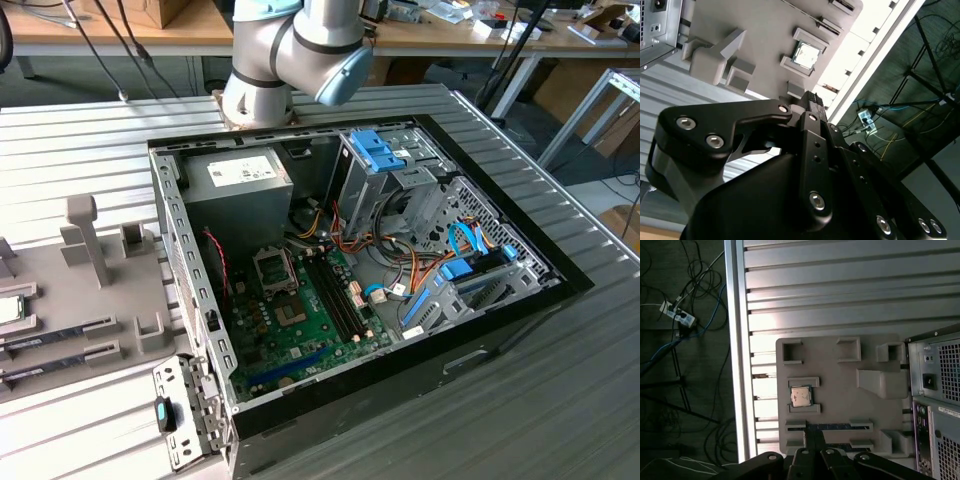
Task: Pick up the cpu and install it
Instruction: 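Reach for the cpu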
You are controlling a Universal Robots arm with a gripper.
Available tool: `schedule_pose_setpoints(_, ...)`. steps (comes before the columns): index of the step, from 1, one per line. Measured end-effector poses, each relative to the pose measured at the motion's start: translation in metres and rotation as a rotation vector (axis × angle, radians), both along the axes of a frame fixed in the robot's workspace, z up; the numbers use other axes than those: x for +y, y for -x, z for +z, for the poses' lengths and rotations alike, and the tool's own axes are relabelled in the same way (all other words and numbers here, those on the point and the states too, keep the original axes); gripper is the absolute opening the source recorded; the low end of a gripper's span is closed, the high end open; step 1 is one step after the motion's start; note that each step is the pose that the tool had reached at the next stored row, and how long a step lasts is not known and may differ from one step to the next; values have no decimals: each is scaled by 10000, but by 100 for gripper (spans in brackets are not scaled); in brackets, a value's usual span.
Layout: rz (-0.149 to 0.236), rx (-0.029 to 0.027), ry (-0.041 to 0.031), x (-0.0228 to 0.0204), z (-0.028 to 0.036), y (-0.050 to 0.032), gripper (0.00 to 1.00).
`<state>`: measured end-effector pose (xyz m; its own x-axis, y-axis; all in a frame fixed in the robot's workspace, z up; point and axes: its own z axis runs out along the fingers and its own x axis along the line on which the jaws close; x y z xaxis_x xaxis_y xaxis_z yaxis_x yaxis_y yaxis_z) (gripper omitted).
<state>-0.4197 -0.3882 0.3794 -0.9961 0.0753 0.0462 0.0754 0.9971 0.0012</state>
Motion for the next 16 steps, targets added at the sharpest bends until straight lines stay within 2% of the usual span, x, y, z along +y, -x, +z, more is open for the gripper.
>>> schedule_pose_setpoints(16, 0, 0, 1, 227, -49, 0, 11)
